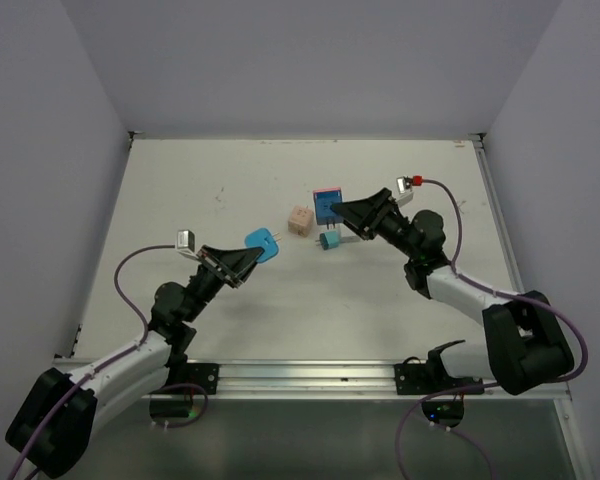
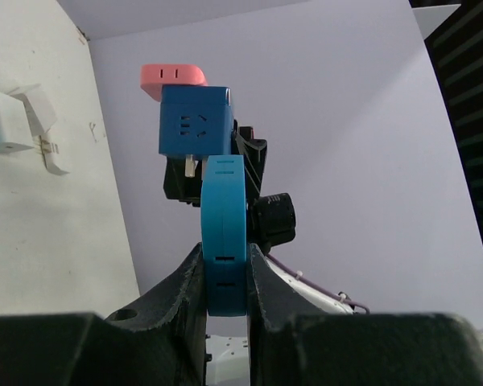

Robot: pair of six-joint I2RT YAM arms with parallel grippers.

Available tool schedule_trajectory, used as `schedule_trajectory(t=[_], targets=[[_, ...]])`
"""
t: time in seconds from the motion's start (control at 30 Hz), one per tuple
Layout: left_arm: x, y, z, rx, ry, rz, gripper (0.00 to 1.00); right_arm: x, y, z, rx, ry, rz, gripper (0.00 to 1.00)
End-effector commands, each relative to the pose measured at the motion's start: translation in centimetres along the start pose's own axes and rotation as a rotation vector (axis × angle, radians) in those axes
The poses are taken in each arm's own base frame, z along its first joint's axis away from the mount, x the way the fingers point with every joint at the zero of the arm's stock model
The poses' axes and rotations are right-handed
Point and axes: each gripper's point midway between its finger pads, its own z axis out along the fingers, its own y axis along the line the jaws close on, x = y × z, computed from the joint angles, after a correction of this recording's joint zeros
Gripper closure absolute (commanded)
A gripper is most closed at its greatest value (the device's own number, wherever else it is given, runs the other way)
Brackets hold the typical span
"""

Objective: Pull the plug off the socket

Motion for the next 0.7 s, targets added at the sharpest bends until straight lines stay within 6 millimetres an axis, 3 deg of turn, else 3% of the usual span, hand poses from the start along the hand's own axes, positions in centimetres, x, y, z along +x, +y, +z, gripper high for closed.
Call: schedule_trajectory(t=[0.0, 0.1, 0.37, 0.5, 0.53, 0.6, 0.67], targets=[[-0.1, 5.0, -2.9, -0.096, -0.042, -0.028, 1.0, -1.6, 3.1, 0.6, -0.048, -0.056, -0.11, 1.0], [-0.1, 5.9, -2.8, -0.13, -0.042, -0.001, 1.0, -1.6, 3.7, 0.4, -0.055, -0.039, -0.136, 1.0], [-0.3, 10.5, -1.7, -0.324, 0.018, 0.128, 1.0, 1.0, 1.7, -1.9, 0.042, 0.088, -0.203, 1.0], [-1.8, 11.2, 0.8, -0.351, 0.041, 0.208, 1.0, 1.8, 1.2, -3.6, 0.112, 0.143, -0.309, 1.0], [-2.6, 12.4, 0.9, -0.383, 0.028, 0.209, 1.0, 2.4, 0.5, -4.2, 0.152, 0.17, -0.305, 1.0], [-3.8, 12.5, 2.1, -0.373, 0.032, 0.239, 1.0, 2.5, 0.7, -5.0, 0.16, 0.177, -0.352, 1.0], [-4.3, 14.2, 2.6, -0.41, 0.067, 0.253, 1.0, 2.9, 0.2, -5.7, 0.195, 0.196, -0.357, 1.0]])
